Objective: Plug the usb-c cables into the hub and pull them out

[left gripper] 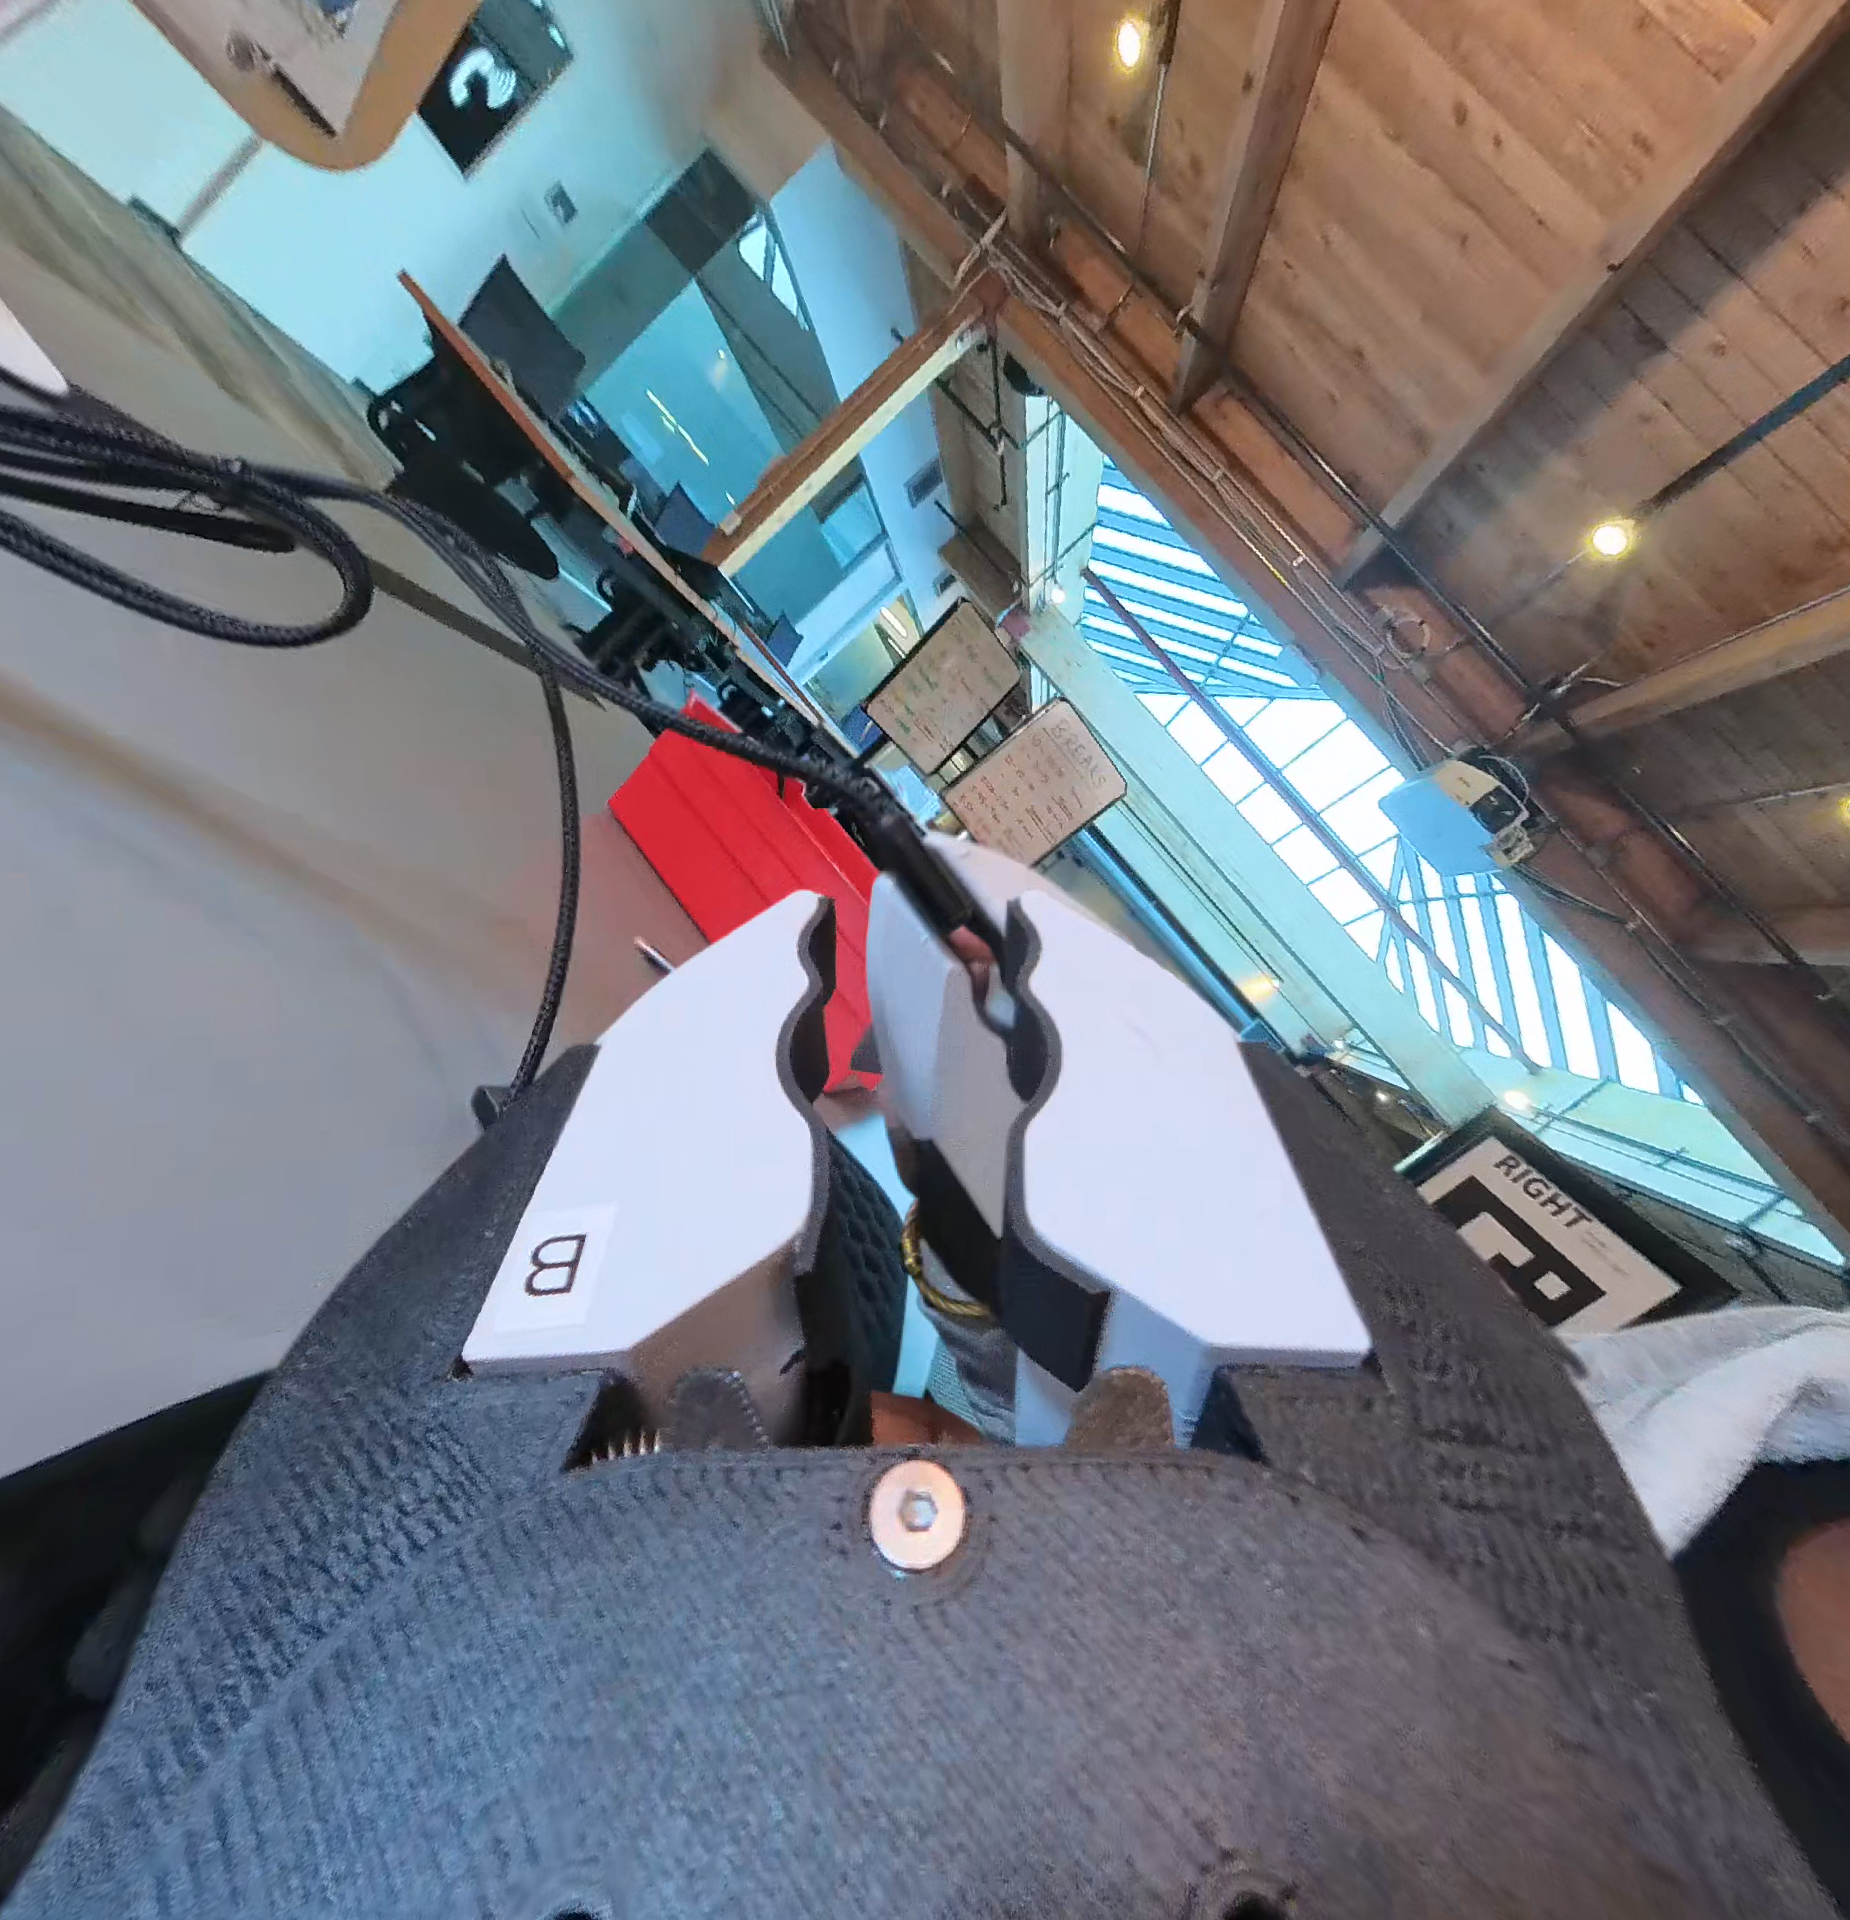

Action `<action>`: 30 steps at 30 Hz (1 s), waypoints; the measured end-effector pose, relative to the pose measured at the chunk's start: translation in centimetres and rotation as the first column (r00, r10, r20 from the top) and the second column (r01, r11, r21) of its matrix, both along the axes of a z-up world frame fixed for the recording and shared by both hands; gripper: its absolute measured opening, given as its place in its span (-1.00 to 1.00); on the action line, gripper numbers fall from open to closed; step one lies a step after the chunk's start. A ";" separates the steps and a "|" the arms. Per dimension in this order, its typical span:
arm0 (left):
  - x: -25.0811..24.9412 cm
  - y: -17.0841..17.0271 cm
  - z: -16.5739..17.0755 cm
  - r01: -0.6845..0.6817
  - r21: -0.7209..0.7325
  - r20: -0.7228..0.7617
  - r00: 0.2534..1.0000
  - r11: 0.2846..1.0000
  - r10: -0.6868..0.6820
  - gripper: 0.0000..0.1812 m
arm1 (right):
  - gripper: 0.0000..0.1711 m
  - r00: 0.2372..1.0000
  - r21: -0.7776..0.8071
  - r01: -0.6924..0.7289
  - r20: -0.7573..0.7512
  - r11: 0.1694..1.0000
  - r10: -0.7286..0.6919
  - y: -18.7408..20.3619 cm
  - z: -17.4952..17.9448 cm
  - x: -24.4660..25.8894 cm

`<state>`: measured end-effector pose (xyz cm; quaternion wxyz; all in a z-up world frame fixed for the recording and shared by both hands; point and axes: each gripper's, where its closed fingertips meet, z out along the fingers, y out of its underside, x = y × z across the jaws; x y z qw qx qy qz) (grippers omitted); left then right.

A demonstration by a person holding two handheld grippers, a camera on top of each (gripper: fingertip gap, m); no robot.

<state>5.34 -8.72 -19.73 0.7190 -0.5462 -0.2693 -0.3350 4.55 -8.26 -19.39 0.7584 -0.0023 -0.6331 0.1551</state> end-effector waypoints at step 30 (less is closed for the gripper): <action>2.2 1.7 -3.4 0.116 -0.023 0.075 0.991 0.993 -0.114 -0.90 | -0.93 0.447 -0.742 0.525 -0.177 -0.417 0.877 0.9 -4.4 2.9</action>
